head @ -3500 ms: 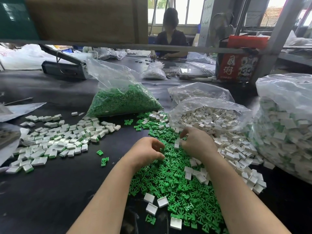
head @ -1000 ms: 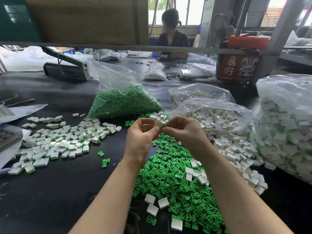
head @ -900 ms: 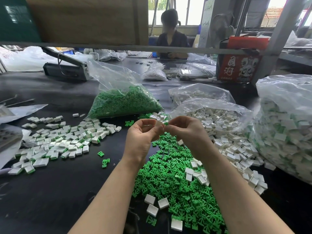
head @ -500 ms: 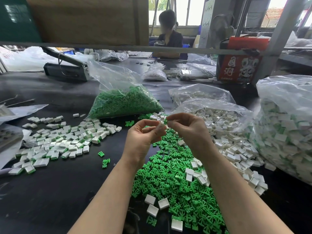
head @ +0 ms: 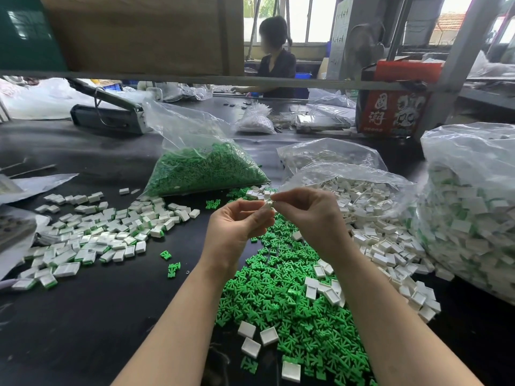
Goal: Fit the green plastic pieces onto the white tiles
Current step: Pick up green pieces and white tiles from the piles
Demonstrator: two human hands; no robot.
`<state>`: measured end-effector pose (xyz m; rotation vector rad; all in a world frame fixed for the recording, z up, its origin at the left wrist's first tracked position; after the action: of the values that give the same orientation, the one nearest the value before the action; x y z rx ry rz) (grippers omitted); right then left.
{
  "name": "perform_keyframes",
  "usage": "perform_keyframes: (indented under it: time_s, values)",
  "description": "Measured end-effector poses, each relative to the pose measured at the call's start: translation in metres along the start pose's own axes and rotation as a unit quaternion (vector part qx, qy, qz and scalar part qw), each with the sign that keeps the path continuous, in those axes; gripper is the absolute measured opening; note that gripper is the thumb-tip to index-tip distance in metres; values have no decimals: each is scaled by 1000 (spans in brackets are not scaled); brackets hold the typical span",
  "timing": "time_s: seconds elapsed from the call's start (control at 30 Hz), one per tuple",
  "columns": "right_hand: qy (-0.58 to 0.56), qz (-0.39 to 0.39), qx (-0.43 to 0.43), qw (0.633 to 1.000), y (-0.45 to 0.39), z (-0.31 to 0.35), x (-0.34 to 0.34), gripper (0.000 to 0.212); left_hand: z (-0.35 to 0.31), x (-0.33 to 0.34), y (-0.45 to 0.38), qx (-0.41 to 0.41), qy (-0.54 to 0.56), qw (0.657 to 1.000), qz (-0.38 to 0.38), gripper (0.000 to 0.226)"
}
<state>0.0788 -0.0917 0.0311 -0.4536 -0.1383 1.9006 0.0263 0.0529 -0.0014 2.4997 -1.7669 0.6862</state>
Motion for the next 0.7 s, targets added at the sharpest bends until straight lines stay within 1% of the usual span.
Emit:
perform_keyframes:
  time_s: [0.07, 0.17, 0.3, 0.47, 0.6, 0.7]
  values:
    - [2, 4, -3, 1000, 0, 0, 0, 17, -1, -1, 0, 2, -3, 1000, 2, 39]
    - [6, 1, 4, 1000, -2, -2, 0, 23, -1, -2, -1, 1, -10, 1000, 15, 35]
    - [42, 3, 5, 999, -2, -4, 0, 17, 0, -1, -1, -4, -45, 999, 18, 36]
    - [31, 9, 12, 999, -1, -5, 1, 14, 0, -3, 0, -5, -45, 999, 19, 29]
    - [64, 2, 27, 998, -3, -10, 4, 10, 2, 2, 1, 4, -78, 997, 28, 32]
    - [83, -1, 30, 996, -4, -12, 3, 10, 3, 5, 2, 0, -71, 997, 19, 34]
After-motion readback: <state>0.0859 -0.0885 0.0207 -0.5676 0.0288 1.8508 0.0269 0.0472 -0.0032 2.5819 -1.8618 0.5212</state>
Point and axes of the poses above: each hand's wrist, its own y-axis away from the middle knuckle, its own x-axis out of the palm, z = x × y, the point moved 1 cm from there along -y, towards the middle knuckle, and after that the axes turned 8 degrees about x, right-handed, at the moved point
